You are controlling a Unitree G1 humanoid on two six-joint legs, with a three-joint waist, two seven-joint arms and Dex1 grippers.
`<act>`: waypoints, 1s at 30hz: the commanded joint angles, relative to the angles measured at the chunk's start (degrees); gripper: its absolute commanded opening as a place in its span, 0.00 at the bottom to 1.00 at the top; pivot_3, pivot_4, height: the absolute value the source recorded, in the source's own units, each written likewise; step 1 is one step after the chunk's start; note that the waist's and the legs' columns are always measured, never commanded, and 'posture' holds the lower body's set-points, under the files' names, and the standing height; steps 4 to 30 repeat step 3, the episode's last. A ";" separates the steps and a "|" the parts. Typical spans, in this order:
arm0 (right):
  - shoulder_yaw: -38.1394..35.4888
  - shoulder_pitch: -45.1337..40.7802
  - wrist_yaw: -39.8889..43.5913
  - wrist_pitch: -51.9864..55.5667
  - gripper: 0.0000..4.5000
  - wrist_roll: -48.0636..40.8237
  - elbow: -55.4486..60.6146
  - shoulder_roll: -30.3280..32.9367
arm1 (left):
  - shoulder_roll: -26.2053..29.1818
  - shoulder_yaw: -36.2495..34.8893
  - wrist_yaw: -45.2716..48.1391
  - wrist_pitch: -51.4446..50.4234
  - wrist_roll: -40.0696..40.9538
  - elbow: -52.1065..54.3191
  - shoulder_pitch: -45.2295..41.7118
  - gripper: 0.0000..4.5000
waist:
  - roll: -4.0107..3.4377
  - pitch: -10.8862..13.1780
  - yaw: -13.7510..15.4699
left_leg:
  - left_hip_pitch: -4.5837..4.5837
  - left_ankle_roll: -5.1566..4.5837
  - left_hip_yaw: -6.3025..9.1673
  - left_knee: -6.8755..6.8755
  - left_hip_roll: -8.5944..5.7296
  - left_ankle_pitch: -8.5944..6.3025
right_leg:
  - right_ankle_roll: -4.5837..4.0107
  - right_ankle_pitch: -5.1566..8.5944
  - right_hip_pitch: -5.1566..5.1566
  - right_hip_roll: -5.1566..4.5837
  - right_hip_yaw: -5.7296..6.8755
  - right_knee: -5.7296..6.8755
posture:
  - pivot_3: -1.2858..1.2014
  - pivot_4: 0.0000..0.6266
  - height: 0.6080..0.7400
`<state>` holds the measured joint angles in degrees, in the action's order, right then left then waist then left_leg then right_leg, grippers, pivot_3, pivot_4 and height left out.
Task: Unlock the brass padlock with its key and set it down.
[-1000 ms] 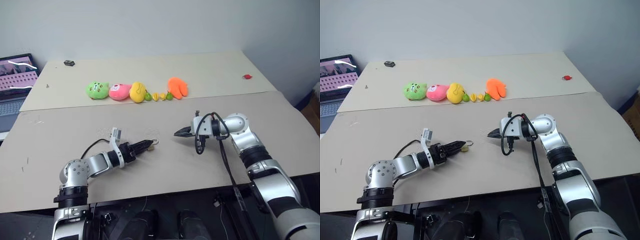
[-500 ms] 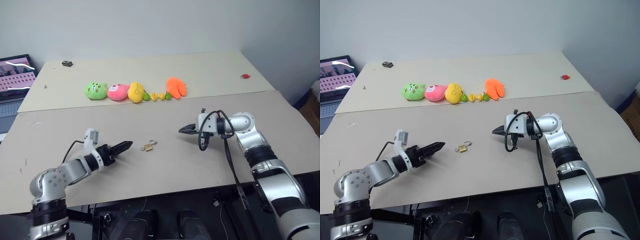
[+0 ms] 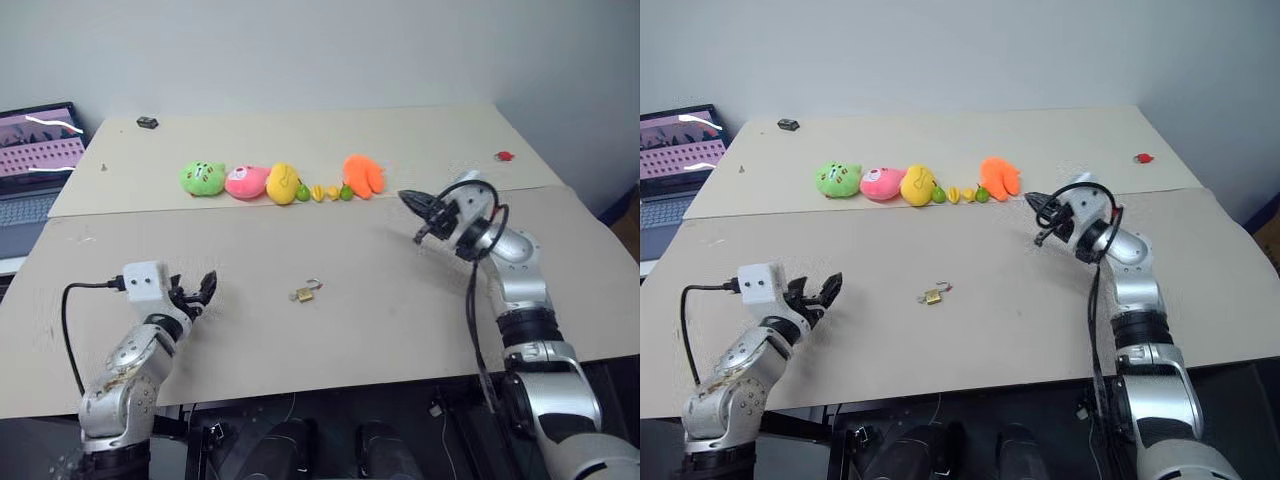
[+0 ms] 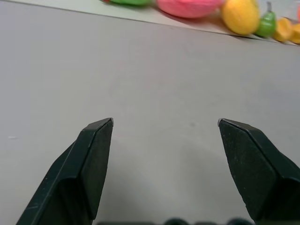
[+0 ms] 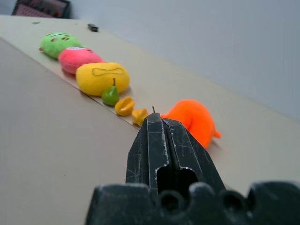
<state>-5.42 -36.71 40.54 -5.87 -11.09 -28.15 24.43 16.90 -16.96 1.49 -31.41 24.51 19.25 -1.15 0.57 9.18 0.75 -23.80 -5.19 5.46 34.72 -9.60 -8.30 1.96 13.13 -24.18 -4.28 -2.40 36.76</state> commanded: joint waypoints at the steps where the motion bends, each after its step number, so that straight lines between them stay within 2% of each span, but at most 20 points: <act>1: -1.58 3.61 -3.21 3.98 0.00 -2.31 6.62 -1.63 | -0.47 -1.12 -2.20 4.09 -3.96 1.46 0.51 0.85 | 0.00 0.00 -0.02 | 0.00 0.00 0.00 0.01 0.00 0.00 | 0.00 0.00 0.00 0.00 0.01 0.00 | 0.52 0.24 1.00; 3: -2.63 5.18 -5.44 6.11 0.00 -3.32 8.36 -2.65 | -0.71 -1.81 -2.48 5.55 -5.16 1.75 1.11 0.85 | 0.00 0.00 -0.06 | 0.00 0.00 0.00 0.02 0.00 0.00 | 0.00 0.00 0.00 0.00 0.02 0.02 | 0.52 0.24 1.00; 30: -2.63 5.18 -5.44 6.11 0.00 -3.32 8.36 -2.65 | -0.71 -1.81 -2.48 5.55 -5.16 1.75 1.11 0.85 | 0.00 0.00 -0.06 | 0.00 0.00 0.00 0.02 0.00 0.00 | 0.00 0.00 0.00 0.00 0.02 0.02 | 0.52 0.24 1.00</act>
